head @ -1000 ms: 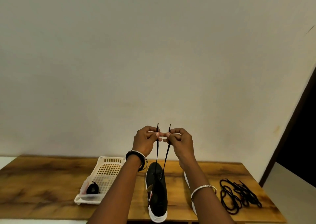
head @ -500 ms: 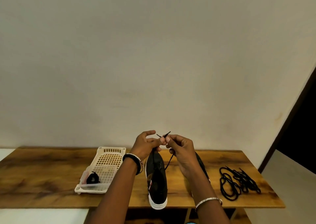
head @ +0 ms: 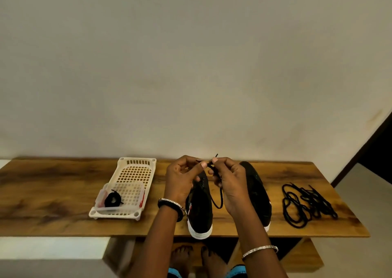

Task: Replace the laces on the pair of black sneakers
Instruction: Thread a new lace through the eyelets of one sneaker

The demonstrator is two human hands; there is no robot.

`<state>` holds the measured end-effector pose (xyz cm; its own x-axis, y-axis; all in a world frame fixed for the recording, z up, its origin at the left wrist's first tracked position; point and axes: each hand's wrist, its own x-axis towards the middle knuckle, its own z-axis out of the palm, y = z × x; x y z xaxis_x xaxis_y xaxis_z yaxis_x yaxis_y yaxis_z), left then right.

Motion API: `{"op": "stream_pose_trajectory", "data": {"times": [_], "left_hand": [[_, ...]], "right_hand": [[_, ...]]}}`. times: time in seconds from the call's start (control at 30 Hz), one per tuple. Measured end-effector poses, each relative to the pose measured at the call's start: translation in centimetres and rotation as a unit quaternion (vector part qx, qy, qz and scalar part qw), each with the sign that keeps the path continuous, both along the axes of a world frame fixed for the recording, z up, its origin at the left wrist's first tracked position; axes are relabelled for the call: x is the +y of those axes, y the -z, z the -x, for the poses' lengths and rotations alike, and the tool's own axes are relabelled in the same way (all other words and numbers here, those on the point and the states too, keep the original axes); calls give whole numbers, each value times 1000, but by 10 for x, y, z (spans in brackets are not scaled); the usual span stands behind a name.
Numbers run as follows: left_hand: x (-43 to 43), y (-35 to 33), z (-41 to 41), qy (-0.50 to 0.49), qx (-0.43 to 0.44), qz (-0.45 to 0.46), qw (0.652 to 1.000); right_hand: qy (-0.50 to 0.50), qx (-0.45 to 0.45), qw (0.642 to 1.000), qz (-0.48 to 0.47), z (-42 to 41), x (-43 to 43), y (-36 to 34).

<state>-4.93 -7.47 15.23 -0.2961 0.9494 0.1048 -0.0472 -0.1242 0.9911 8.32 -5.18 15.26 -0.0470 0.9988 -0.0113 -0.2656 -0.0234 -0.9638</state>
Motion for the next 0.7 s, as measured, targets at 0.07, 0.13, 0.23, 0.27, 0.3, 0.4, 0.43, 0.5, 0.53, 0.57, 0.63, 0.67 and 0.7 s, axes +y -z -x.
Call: {"op": "stream_pose_trajectory", "data": {"times": [0.07,0.13,0.23,0.27,0.3,0.4,0.43,0.5,0.53,0.57,0.63,0.67,0.7], "left_hand": [[4,14,2,-8,12,-18,1000],[9,31,6,-11,47,-30,998],[16,56,7,1,132,-48,990],[16,63,6,-5,165,-52,985],[17,72,4,-21,200,-57,978],[16,87,0,-76,276,-83,955],[17,89,0,-85,300,-91,946],[24,93,2,-91,353,-103,925],[28,94,3,-90,376,-107,916],[31,94,4,-86,397,-112,907],[34,93,2,-72,440,-122,887],[34,93,0,-63,463,-125,875],[34,94,-3,-54,487,-126,862]], "right_hand": [[17,6,999,30,5,6,11],[17,3,998,56,8,11,21],[3,3,996,86,10,22,33],[2,6,995,95,10,25,37],[3,8,994,105,9,29,43],[6,6,988,151,8,38,60],[6,7,986,167,8,40,64],[-1,6,981,195,8,45,71],[-6,6,978,207,9,48,72],[-11,11,976,216,9,49,71],[-17,30,971,235,9,52,72],[-18,35,969,245,8,53,73],[-18,36,966,254,6,54,74]]}}
